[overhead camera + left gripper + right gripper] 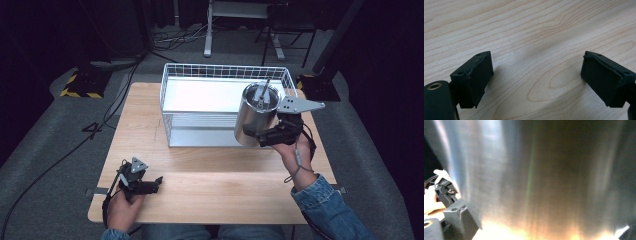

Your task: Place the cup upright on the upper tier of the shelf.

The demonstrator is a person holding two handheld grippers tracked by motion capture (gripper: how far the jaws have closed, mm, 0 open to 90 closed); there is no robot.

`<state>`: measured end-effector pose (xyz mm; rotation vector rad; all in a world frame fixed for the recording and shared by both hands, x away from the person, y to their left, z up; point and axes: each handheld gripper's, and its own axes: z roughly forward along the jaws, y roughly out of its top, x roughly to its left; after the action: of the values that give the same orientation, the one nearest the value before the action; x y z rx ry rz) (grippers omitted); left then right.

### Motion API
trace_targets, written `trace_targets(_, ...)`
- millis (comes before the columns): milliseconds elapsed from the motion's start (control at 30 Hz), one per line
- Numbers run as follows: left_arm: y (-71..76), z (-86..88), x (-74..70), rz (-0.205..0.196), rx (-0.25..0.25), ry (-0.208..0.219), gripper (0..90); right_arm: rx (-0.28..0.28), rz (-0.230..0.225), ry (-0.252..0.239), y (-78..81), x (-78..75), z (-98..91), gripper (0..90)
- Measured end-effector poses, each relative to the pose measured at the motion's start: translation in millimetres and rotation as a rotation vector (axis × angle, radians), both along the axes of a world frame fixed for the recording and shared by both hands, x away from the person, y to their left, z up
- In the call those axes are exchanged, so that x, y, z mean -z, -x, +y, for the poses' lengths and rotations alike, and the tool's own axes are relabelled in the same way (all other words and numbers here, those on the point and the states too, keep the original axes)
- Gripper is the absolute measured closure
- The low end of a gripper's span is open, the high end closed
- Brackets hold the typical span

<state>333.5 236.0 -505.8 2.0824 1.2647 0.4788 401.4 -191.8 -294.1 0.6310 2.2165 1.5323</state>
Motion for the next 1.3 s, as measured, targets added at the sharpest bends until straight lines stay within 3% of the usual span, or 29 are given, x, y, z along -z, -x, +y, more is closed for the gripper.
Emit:
trace_targets(200,-0.1,0.1,0.0,0.0,0.002,0.0,11.3,0.018,-0.011,0.022,-9.1,-15.6,4.7,3.7)
trace_targets(600,-0.1,0.1,0.0,0.0,0.002,0.0,11.3,0.047,-0.011,0.012,-35.5,-36.7,10.5,3.7)
trace_targets(967,-0.1,0.1,0.0,0.0,0.002,0.0,11.3,0.092,-0.002,0.015,-66.6,-42.1,15.9,3.7)
trace_targets(1300,-0.1,0.0,-0.1,0.0,0.001,0.0,11.3,0.175,0.008,-0.005,-99.8,-40.0,18.2,3.7)
